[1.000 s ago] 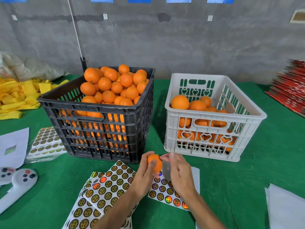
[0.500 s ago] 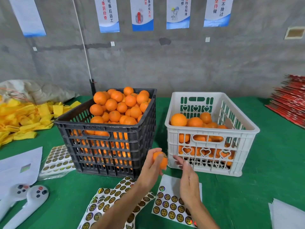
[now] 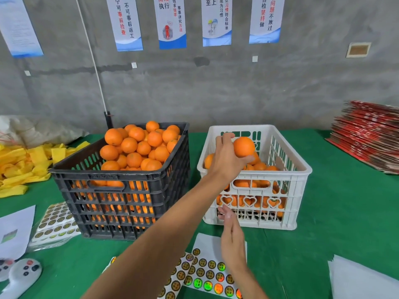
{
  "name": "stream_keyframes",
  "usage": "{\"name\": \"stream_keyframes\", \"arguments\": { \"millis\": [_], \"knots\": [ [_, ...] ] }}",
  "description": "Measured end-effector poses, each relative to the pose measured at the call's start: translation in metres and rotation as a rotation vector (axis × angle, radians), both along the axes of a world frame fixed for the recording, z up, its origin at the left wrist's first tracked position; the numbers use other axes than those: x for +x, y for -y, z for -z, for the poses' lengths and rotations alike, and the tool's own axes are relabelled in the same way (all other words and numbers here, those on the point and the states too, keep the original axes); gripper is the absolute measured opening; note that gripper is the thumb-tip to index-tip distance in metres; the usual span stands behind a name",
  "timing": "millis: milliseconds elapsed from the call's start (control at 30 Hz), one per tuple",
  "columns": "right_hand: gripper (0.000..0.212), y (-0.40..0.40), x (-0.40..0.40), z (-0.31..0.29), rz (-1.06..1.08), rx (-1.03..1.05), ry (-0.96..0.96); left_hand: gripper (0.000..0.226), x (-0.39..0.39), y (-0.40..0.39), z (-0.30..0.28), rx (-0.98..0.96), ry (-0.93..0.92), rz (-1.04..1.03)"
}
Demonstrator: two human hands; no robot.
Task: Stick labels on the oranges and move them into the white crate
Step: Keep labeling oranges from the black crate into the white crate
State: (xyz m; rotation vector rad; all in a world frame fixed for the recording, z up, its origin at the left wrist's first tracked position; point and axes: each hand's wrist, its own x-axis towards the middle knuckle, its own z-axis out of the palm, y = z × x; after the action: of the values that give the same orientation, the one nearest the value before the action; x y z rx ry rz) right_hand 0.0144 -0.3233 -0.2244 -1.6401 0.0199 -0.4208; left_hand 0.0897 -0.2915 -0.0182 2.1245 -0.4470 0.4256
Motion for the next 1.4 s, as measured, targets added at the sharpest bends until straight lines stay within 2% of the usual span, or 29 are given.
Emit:
{"name": "stream_keyframes", "arguments": {
  "millis": [67, 167, 267, 333, 433, 533, 600, 700, 800, 900, 1000, 1100, 1233, 1300, 1400],
  "knots": [
    [0.039, 0.0, 0.0, 0.0, -0.007, 0.013, -0.006, 0.08, 0.006, 0.003, -0.001, 0.044, -0.047, 0.034],
    [0.045, -0.001, 0.002, 0.002, -0.025, 0.013, -0.018, 0.044, 0.012, -0.023, -0.006, 0.137, 0.077, 0.059],
    [0.047, -0.007, 0.005, 0.008, -0.063, 0.002, -0.031, 0.014, 0.028, -0.075, -0.024, 0.255, 0.273, -0.075],
    [0.045, -0.012, 0.006, 0.01, -0.077, -0.04, -0.031, 0.01, 0.044, -0.115, -0.035, 0.245, 0.269, -0.21],
    [0.046, -0.021, 0.009, 0.008, -0.1, -0.064, -0.033, 0.018, 0.074, -0.172, -0.037, 0.268, 0.09, -0.379],
    [0.043, -0.028, 0.012, 0.006, -0.116, -0.077, -0.039, 0.036, 0.102, -0.209, -0.021, 0.411, -0.159, -0.428],
    [0.047, -0.03, 0.014, 0.009, -0.12, -0.084, -0.04, 0.051, 0.117, -0.222, -0.011, 0.508, -0.313, -0.407],
    [0.056, -0.033, 0.018, 0.015, -0.124, -0.112, -0.05, 0.072, 0.136, -0.233, 0.002, 0.548, -0.587, -0.332],
    [0.056, -0.035, 0.023, 0.021, -0.102, -0.124, -0.032, 0.08, 0.153, -0.238, 0.013, 0.577, -0.803, -0.271],
    [0.051, -0.037, 0.027, 0.026, -0.093, -0.157, -0.024, 0.078, 0.169, -0.24, 0.018, 0.54, -0.891, -0.231],
    [0.051, -0.037, 0.029, 0.028, -0.087, -0.161, -0.031, 0.067, 0.181, -0.245, 0.023, 0.518, -0.861, -0.233],
    [0.051, -0.038, 0.027, 0.027, -0.078, -0.17, -0.03, 0.054, 0.18, -0.242, 0.025, 0.587, -0.793, -0.228],
    [0.052, -0.036, 0.02, 0.02, -0.084, -0.14, -0.013, 0.051, 0.161, -0.231, 0.005, 0.655, -0.648, -0.237],
    [0.052, -0.036, 0.018, 0.015, -0.071, -0.109, -0.015, 0.056, 0.145, -0.227, -0.013, 0.592, -0.493, -0.284],
    [0.043, -0.035, 0.016, 0.006, -0.06, -0.077, -0.004, 0.069, 0.111, -0.226, -0.028, 0.336, -0.285, -0.369]
  ]
}}
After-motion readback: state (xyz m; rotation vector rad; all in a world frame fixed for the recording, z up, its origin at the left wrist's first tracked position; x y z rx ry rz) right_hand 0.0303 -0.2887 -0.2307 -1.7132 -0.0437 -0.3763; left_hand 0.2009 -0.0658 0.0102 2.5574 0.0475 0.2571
